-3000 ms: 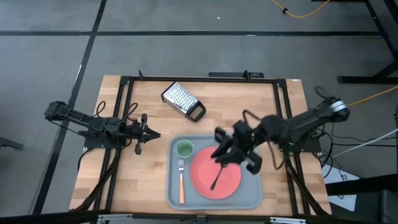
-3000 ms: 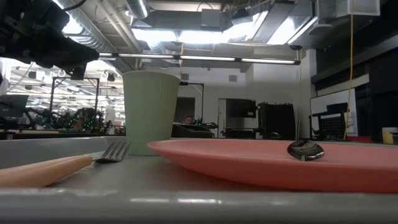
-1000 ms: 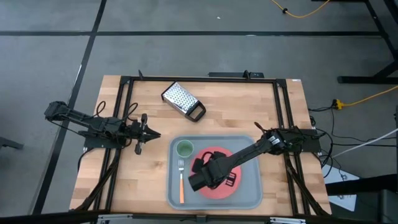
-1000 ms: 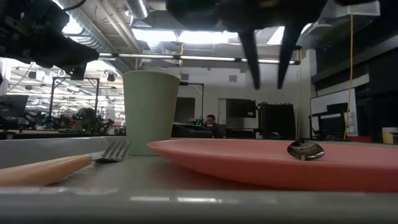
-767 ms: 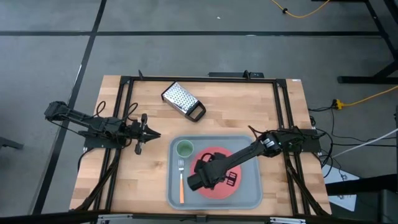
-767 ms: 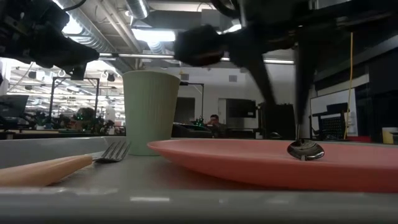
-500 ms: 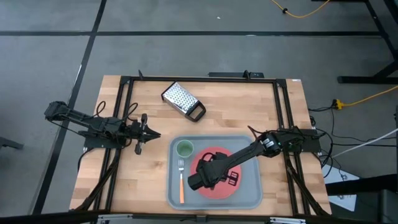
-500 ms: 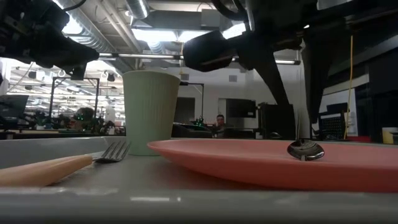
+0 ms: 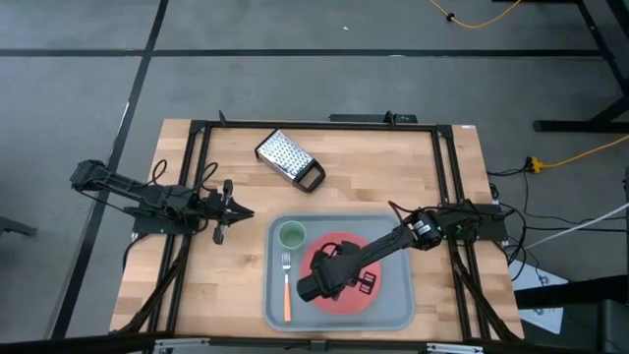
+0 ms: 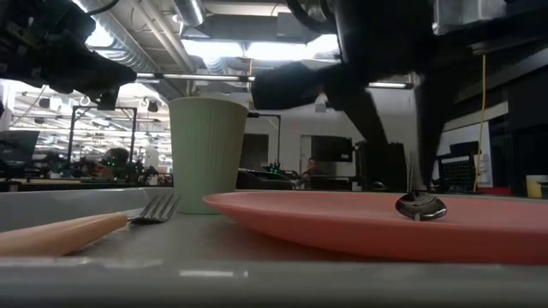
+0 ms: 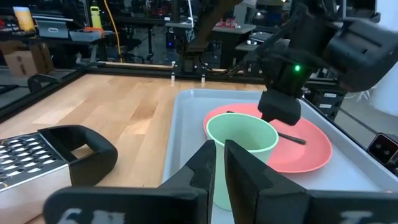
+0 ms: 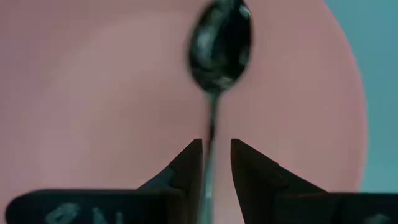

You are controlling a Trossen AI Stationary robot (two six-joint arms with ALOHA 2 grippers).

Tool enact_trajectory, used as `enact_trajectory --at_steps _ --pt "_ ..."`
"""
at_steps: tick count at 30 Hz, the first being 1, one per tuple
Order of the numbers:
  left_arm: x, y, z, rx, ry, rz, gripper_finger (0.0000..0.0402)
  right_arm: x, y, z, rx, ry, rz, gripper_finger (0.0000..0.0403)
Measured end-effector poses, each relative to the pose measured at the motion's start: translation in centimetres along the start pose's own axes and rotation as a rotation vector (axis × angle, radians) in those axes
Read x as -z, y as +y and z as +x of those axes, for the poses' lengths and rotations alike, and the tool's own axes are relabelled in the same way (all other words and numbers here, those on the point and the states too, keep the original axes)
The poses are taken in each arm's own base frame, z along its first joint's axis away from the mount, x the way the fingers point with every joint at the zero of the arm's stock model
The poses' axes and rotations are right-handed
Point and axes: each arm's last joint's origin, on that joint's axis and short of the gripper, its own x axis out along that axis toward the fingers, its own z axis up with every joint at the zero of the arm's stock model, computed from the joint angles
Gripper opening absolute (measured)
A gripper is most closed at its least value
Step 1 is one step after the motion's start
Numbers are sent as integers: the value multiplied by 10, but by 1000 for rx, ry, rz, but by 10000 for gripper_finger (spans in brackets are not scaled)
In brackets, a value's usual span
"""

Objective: Pick and place plate/cup/fork/spoon on tray
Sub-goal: Put the spoon on the serving tray to the right of the plate

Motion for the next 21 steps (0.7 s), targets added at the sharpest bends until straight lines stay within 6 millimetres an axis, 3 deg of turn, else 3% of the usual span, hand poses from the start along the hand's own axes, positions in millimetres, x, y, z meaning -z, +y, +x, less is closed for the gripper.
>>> enact_trajectory --at_steps 21 --pt "0 0 0 4 0 0 26 7 0 27 -13 10 -9 88"
